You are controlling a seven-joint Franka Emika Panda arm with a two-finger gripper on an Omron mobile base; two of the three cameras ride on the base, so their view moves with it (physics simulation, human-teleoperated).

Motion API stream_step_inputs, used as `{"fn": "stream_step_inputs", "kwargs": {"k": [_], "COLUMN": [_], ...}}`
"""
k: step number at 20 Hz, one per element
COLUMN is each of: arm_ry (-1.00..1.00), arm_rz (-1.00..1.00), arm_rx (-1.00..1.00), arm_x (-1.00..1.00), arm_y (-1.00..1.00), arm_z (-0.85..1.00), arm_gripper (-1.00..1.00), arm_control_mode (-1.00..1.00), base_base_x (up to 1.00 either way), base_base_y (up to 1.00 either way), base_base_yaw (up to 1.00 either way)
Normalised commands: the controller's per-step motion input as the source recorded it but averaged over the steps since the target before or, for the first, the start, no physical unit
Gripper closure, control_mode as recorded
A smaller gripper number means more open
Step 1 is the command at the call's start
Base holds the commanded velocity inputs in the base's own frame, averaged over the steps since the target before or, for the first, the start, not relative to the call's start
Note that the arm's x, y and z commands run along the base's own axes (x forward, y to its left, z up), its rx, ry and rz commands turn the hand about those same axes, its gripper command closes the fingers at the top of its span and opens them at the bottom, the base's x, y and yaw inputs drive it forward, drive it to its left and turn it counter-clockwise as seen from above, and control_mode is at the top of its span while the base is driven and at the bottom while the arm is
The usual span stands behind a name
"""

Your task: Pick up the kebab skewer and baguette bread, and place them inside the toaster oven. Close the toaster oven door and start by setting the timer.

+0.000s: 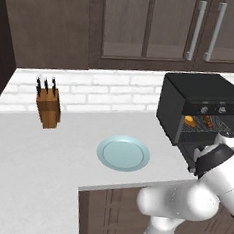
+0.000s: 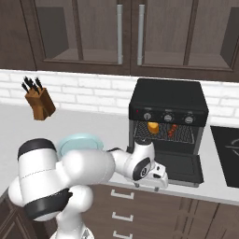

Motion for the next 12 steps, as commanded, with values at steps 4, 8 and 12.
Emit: {"fn": "stream_step_inputs", "kwargs": {"k": [4,8,12], "arm_ry": [-0.07,-0.17,-0.26], "arm_rz": [0.0,0.0,0.0], "arm_rx": [0.0,0.0,0.0], "arm_x": [0.38,0.4,0.52], "arm_y": [0.06,0.13,0.32], "arm_z": [-0.11,0.0,0.0], "arm_gripper": [-1.0,-1.0,-1.0], "arm_control_mode": [-1.0,-1.0,-1.0], "base_base_x": [0.0,0.0,0.0], "base_base_y": [0.0,0.0,0.0], "base_base_yaw": [0.0,0.0,0.0]}}
